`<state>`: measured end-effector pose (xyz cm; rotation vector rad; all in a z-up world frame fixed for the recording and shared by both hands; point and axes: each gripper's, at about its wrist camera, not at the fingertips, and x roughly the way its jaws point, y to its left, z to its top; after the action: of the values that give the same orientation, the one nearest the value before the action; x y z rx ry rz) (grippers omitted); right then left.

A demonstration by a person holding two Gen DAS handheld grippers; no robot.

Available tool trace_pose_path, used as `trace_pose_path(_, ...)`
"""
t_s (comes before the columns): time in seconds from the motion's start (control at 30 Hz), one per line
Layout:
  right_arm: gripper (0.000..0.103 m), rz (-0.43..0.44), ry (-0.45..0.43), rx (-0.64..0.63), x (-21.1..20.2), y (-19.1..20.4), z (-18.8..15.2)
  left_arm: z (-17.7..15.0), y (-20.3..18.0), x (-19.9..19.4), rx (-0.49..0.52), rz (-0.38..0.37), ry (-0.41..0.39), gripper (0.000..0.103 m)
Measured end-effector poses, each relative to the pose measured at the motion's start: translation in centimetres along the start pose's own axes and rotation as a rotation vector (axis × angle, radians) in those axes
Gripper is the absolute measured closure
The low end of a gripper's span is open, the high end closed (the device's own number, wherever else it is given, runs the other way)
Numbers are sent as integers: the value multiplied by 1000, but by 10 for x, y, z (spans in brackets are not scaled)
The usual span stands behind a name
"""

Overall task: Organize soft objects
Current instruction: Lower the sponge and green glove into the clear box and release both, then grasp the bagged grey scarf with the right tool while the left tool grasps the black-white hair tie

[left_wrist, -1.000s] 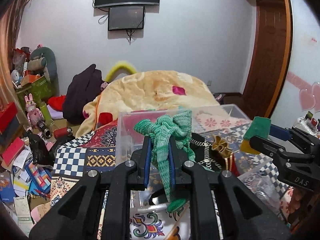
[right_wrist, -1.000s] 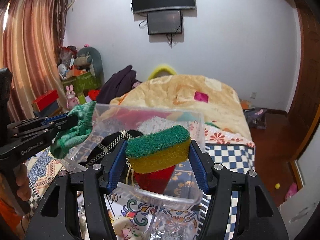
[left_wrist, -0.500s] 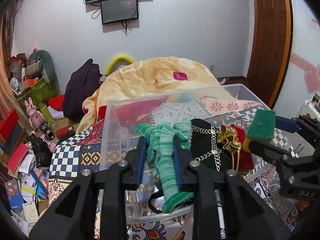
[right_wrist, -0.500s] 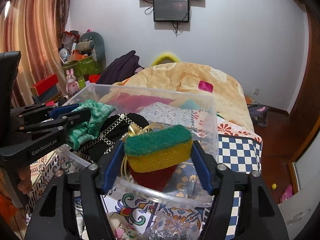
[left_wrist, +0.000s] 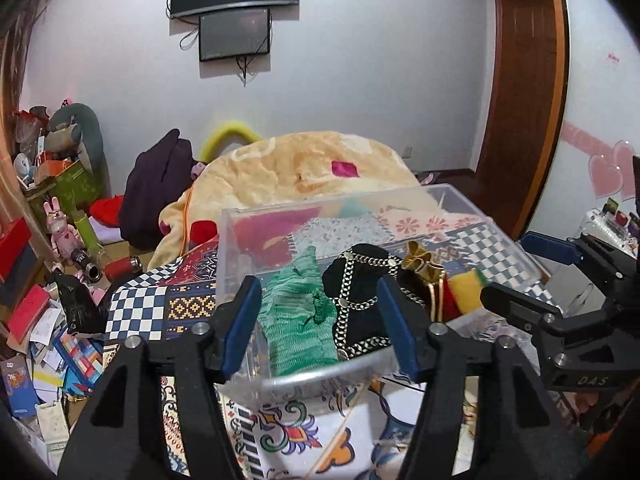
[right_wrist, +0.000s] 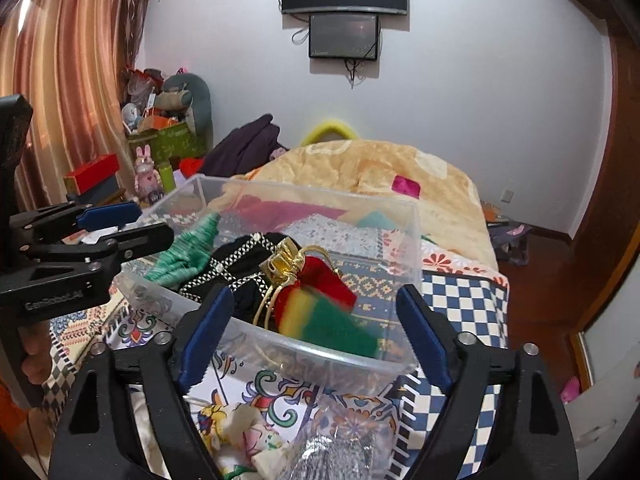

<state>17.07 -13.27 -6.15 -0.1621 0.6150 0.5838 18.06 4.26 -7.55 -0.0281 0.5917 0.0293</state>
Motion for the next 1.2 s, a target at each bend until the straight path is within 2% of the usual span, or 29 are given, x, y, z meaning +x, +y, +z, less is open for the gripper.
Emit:
trace_pose_path(0.2, 17, -8, -63, 3, -27, -1, 2, -5, 6, -29, -24, -17, -45, 25)
trace_pose_path(0.33, 5, -19, -101, 16, -44, -3, -5, -17, 10, -46, -31, -24, -50, 18)
trace_pose_path(0.4, 2, -25, -112, 30, -50, -5, -11, -23, 11, -50, -28, -21, -42, 15)
trace_pose_path(0.6, 2, -38, -76, 56, -51, -12, -27, -55, 17, -56, -41, -27, 29, 12)
trace_pose_path(0.8, 2, -33, 13, 109, -40, -20, -56, -94, 24, -47, -89, -50, 136, 11)
trace_pose_path(1.0, 2, -31, 73, 120, -30, -20, -75, -118, 16, -46, -107, -58, 171, 11)
trace_pose_path(1.2, 16, -113, 87, 112, -29, -22, -84, -133, 0, -46, -94, -60, 183, 11)
